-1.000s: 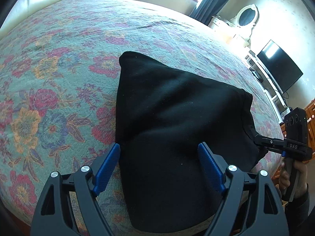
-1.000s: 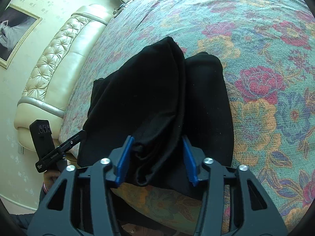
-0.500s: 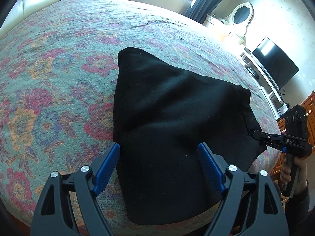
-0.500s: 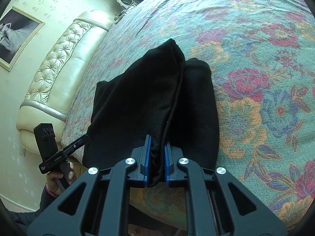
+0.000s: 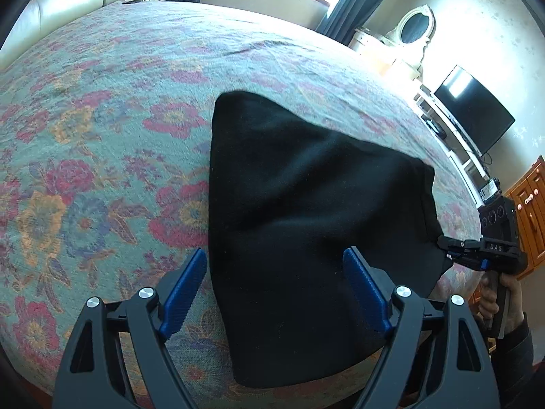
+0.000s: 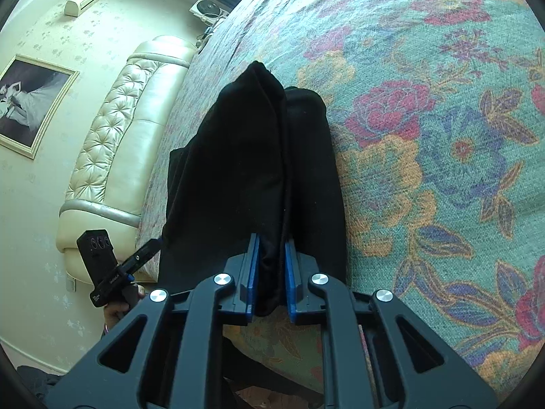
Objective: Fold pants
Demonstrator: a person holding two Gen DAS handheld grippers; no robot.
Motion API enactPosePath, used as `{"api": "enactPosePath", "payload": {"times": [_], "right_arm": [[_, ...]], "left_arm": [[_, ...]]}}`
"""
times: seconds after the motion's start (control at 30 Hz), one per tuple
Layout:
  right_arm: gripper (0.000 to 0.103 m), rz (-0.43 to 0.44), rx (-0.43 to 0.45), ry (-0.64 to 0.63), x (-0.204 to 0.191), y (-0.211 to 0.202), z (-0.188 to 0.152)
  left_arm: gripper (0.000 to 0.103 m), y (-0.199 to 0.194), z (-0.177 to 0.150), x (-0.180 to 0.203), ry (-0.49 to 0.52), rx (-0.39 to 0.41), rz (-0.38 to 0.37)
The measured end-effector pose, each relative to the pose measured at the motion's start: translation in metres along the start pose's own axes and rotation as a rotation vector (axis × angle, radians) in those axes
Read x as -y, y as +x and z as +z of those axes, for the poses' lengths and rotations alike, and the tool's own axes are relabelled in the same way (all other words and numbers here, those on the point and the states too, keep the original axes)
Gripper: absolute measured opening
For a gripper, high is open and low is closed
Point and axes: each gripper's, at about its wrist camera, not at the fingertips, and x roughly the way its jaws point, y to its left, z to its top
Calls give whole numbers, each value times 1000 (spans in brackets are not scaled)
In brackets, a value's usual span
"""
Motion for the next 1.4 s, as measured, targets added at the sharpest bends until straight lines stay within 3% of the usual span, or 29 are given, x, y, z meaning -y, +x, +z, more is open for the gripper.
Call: {"api": "enactPosePath", "payload": {"times": [0.1,0.17,0.27,0.4,0.43,0.47,0.63,0.73,0.8,0.87,0.9,1.07,1.23,1.4], "right_arm": [[27,-39,73,-30,-10,-20,13],[51,-47,130,-33,-13,-27,29],[55,-25,173,-32,-14,-21,56],[61,-44,147,-65,-20,4,84],[45,-73,144,-77,-21,10,87],[16,-84,124,-75,-19,18,92],[10,-157,92,-72,-4,32,98],[11,-100,95,-47,2,31,96],[18,-50,116,-35,3,21,93],[58,4,130,3,10,9,93],[63,34,128,25,15,5,93],[63,82,60,75,37,6,93],[65,130,-24,79,45,26,87],[65,128,-62,40,37,44,88]], "left_arm": [[81,-11,15,0,14,46,-2],[81,-8,24,3,28,57,-1],[81,8,36,8,32,47,2],[81,33,43,11,36,7,26],[81,39,43,10,34,-6,38],[81,44,43,9,30,-16,49],[81,67,40,-9,3,-63,123],[83,67,36,-32,-127,-79,18],[83,54,37,-40,-161,-61,-49],[83,45,45,-49,-163,-36,-144],[83,46,50,-54,-166,-54,-187],[83,64,67,-77,-198,-115,-324],[83,86,75,-87,-212,-161,-350],[83,91,77,-89,-226,-139,-379]]}}
